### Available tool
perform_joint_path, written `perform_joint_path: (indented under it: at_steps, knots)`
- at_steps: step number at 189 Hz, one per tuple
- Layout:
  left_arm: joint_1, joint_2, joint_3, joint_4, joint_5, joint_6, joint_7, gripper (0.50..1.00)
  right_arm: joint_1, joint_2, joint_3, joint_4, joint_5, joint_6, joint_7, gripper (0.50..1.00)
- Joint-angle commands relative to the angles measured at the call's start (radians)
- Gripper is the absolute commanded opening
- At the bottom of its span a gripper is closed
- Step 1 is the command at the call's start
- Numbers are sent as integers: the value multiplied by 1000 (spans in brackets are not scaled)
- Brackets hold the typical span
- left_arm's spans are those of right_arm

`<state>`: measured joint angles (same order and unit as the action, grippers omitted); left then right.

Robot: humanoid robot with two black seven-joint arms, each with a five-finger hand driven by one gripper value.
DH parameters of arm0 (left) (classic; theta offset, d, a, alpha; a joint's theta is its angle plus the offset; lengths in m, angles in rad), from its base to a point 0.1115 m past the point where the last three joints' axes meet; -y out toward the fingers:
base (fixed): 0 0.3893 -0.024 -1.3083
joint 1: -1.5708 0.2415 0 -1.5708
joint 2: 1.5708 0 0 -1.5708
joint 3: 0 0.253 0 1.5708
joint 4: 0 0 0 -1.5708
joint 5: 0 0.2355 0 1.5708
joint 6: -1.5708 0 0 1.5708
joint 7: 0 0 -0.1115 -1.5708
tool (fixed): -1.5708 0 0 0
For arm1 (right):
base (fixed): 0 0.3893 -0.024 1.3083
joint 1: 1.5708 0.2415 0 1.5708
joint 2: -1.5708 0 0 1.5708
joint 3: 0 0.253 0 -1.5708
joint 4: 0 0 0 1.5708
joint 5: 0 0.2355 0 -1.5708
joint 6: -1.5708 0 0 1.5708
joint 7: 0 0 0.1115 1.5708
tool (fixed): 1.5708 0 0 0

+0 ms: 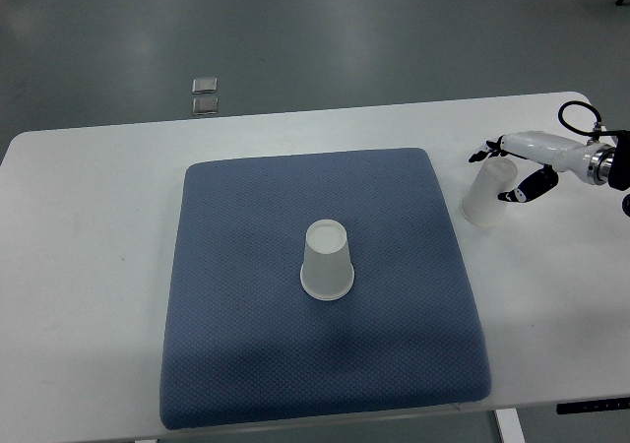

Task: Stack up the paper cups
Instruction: 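Lower the right hand over the white cup beside the pad, then close the right hand fingers around the cup and lift it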

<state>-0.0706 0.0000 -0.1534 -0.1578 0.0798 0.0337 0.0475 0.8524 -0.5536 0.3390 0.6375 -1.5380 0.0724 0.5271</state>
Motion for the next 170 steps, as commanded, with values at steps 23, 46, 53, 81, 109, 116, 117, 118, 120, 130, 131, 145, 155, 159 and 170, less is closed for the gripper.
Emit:
perform_joint_path:
  at_steps: [23,46,53,81,109,116,117,118,120,130,131,145,155,159,170]
  knots:
    - [0,0,0,0,0,0,0,1000,1,0,-3,-10,-1,3,1,678]
    - [0,0,0,0,0,0,0,1000,-1,-2,-3,-10,-1,3,1,629]
    - [0,0,0,1,0,0,0,1000,-1,-3,-3,-10,-1,3,1,611]
    - [0,0,0,0,0,0,0,1000,2,-12,2,-9,1,0,2,539]
    - [0,0,0,0,0,0,0,1000,50,-34,6,13,12,1,22,500]
    - [0,0,0,0,0,0,0,1000,60,-46,9,27,15,1,24,500]
    - [0,0,0,0,0,0,0,1000,65,-52,9,36,16,1,24,500]
    - [0,0,0,0,0,0,0,1000,65,-52,9,36,16,1,24,500]
    - [0,0,0,0,0,0,0,1000,70,-57,11,44,16,1,24,500]
    - [0,0,0,0,0,0,0,1000,93,-89,14,99,22,3,24,500]
    - [0,0,0,0,0,0,0,1000,93,-89,14,99,22,3,24,500]
    - [0,0,0,0,0,0,0,1000,116,-141,20,192,45,3,25,500]
    - [0,0,0,1,0,0,0,1000,136,-169,20,261,67,3,24,500]
    - [0,0,0,0,0,0,0,1000,146,-178,20,287,76,6,25,500]
    - [0,0,0,0,0,0,0,1000,172,-203,20,349,95,13,24,500]
